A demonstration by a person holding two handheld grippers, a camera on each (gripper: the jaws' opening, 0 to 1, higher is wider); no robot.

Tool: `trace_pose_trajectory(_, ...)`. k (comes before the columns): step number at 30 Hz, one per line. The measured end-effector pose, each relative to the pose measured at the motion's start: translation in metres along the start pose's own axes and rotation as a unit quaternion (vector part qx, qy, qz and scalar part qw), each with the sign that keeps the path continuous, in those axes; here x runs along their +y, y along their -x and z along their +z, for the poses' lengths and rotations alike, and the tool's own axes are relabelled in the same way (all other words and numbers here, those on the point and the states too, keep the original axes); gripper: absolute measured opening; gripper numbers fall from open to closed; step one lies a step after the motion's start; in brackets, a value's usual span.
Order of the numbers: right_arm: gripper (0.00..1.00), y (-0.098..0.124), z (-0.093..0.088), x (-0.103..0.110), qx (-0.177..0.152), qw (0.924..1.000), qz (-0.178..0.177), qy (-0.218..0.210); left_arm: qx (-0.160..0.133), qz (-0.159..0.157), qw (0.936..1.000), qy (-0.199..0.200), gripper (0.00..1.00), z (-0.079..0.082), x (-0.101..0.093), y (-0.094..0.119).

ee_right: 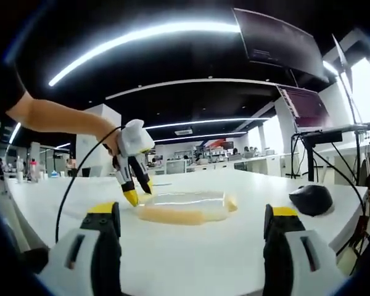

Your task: Snap each plastic latch of the storage box into its locked position after aligning the lid with the box until every specified latch is closed and the lid sits flush.

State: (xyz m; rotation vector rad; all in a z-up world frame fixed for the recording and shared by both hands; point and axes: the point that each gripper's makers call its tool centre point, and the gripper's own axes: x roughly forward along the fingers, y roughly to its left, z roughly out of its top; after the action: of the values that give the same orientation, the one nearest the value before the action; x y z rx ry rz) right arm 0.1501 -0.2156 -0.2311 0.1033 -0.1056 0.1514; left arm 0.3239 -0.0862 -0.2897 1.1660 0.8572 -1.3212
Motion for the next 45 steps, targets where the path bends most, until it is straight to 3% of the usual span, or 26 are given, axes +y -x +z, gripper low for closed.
trace_pose_trajectory(38, 0.97, -0.009, -0.001, -0.003, 0.012, 0.9999, 0.007, 0.011, -0.006, 0.017, 0.9996, 0.020, 0.39, -0.001, 0.000, 0.004)
trace_pose_trajectory(45, 0.98, -0.013, 0.008, -0.007, 0.009, 0.9996, 0.006, 0.026, -0.014, 0.015, 0.9995, 0.022, 0.39, -0.003, -0.002, 0.005)
